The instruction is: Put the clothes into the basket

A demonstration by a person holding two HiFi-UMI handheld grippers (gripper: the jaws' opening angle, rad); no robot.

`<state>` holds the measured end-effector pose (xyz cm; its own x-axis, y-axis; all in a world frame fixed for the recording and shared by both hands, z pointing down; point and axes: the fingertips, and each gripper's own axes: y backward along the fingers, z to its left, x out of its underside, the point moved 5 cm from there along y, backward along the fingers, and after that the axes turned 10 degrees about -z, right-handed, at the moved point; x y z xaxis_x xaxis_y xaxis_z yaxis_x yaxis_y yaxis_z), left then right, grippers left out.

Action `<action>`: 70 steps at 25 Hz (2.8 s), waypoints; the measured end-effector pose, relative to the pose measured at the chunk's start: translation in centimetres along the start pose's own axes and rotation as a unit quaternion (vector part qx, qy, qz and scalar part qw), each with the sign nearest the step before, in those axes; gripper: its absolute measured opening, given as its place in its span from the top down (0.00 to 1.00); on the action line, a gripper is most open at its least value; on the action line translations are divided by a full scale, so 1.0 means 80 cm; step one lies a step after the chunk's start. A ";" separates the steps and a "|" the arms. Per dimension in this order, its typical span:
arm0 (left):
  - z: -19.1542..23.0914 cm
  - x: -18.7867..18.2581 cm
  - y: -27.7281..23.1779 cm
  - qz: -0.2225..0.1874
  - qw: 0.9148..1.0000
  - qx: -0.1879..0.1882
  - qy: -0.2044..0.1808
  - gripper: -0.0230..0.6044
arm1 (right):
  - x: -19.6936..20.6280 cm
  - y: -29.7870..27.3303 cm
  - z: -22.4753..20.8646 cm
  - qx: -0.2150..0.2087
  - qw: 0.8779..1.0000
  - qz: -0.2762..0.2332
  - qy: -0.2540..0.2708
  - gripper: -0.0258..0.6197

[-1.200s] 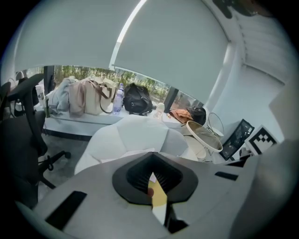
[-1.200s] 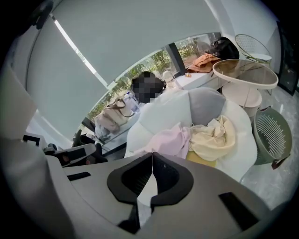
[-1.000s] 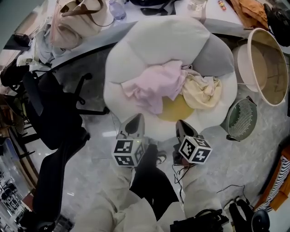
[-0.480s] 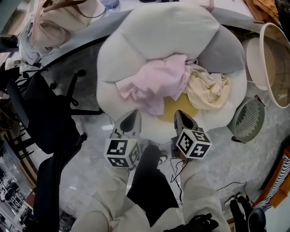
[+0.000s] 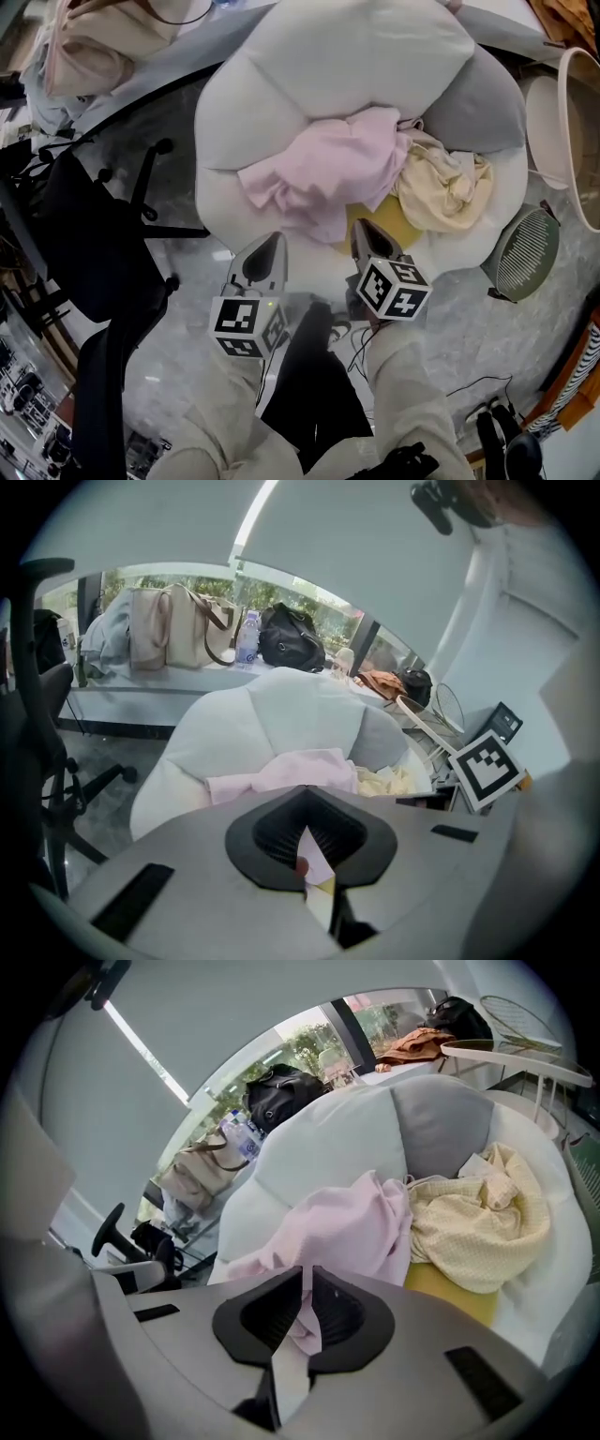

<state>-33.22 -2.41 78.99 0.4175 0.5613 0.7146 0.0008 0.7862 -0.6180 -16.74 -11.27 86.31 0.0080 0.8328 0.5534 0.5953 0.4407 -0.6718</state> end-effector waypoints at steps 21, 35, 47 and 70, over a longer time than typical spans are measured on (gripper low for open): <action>0.035 0.023 -0.001 0.012 0.999 -0.021 0.021 0.95 | -0.003 -0.093 -0.001 0.009 0.999 -0.003 0.034 0.65; 0.073 0.064 0.018 0.025 0.997 -0.053 0.042 0.95 | 0.022 -0.150 -0.008 0.040 0.997 0.002 0.066 0.65; 0.068 0.056 0.025 0.010 0.998 -0.048 0.035 0.95 | 0.026 -0.150 -0.005 0.048 0.994 0.004 0.095 0.81; -0.010 -0.043 0.082 -0.057 0.998 -0.008 0.012 0.95 | -0.057 0.005 0.064 0.010 0.990 -0.043 0.134 0.89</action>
<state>-33.94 0.61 72.28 0.4352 0.4626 0.7724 0.0642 0.8398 -0.5391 -20.66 -13.19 81.00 0.1717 0.6744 0.7181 0.5866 0.5157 -0.6245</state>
